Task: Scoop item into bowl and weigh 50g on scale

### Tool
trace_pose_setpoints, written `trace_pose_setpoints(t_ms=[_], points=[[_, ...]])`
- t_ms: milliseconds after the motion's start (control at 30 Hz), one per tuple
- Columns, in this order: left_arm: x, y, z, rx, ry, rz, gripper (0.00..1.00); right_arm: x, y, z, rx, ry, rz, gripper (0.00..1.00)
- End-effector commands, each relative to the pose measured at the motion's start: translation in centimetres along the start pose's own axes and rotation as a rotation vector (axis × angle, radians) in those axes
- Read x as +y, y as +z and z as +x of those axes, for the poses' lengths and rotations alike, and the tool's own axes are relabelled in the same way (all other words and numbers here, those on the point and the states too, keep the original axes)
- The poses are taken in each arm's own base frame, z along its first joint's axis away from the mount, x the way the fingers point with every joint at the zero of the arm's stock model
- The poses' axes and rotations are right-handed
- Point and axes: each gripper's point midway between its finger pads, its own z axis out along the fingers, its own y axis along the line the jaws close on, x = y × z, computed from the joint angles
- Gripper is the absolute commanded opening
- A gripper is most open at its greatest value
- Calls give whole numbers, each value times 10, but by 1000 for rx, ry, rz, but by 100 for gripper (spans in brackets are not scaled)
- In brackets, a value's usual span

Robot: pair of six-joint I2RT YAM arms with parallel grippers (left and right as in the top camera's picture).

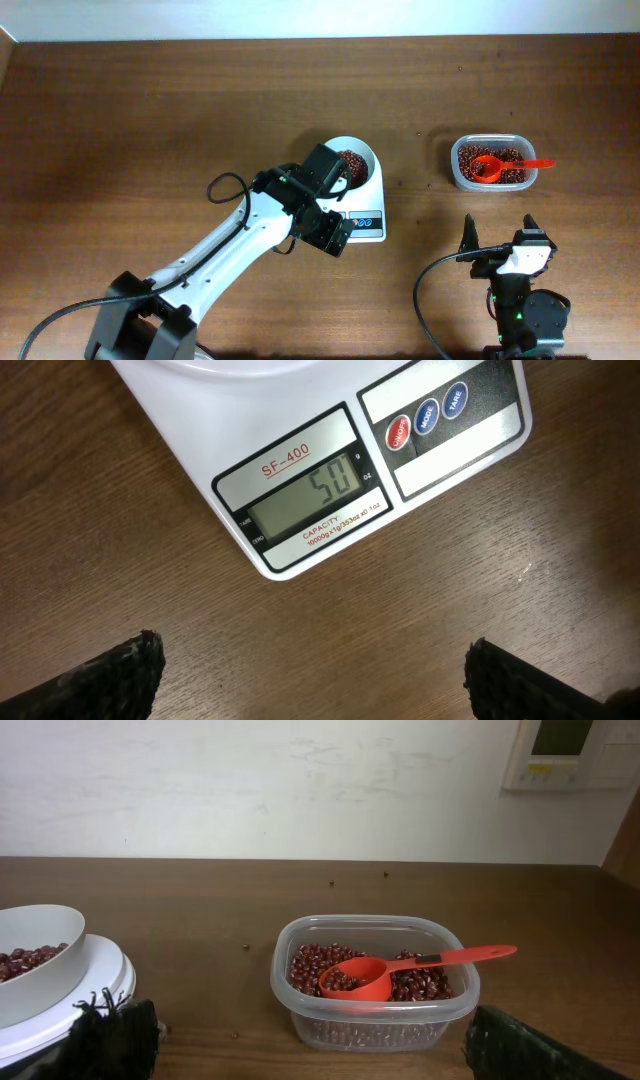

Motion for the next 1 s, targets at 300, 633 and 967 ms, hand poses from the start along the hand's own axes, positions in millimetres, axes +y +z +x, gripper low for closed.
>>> trace_pose_setpoints(t_ms=[300,633,967], points=[[1,3,2,12,7,5,99,-3,0,1,0,5,13,99],[17,34,15,-4,26,-61,99,-3,0,1,0,5,13,99],[-7,46,43,63,146,-98,99,-3,0,1,0,5,13,99]])
